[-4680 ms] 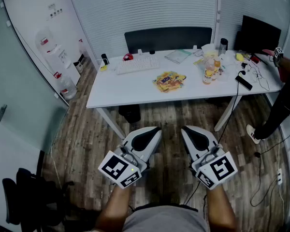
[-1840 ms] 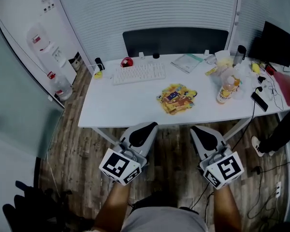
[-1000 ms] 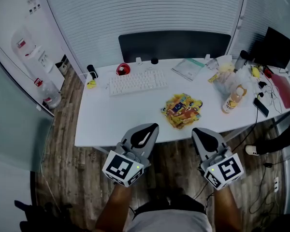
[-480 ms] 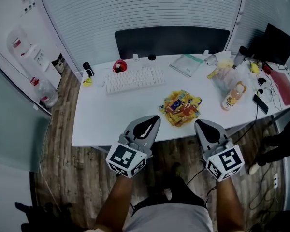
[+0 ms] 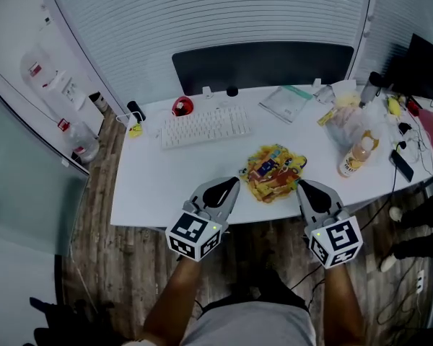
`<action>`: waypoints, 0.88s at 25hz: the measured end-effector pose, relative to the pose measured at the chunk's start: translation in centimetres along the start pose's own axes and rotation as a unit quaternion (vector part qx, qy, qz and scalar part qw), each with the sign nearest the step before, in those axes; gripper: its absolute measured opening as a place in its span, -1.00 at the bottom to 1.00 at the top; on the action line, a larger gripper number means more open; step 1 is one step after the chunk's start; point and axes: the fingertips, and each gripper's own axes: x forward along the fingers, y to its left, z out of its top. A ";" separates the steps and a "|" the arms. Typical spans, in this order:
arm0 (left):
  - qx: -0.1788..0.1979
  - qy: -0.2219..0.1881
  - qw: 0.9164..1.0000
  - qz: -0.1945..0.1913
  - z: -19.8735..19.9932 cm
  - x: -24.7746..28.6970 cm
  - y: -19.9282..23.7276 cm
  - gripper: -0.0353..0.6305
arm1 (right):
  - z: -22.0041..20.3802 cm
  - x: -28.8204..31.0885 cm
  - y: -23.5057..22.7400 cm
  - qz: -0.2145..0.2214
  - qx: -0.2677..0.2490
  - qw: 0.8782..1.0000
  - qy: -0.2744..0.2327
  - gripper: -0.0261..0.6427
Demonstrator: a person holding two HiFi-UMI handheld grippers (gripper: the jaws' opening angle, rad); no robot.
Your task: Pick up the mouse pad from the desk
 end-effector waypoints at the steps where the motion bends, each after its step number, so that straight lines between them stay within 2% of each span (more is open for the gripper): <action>1: -0.001 0.007 1.000 0.004 -0.3 0.6 0.3 -0.84 | -0.4 0.4 -0.5 0.001 0.001 1.000 0.003 -0.89; 7: -0.016 0.042 0.999 0.028 -1.7 4.3 2.0 -0.84 | -2.5 3.2 -4.1 0.013 0.012 1.000 0.025 -0.89; 11: -0.029 0.073 0.996 0.045 -2.8 6.3 2.9 -0.84 | -4.3 5.1 -6.1 0.026 0.017 0.998 0.057 -0.88; 22: -0.071 0.150 0.982 0.085 -7.0 10.5 4.6 -0.82 | -9.1 8.8 -9.7 0.059 0.021 0.989 0.137 -0.88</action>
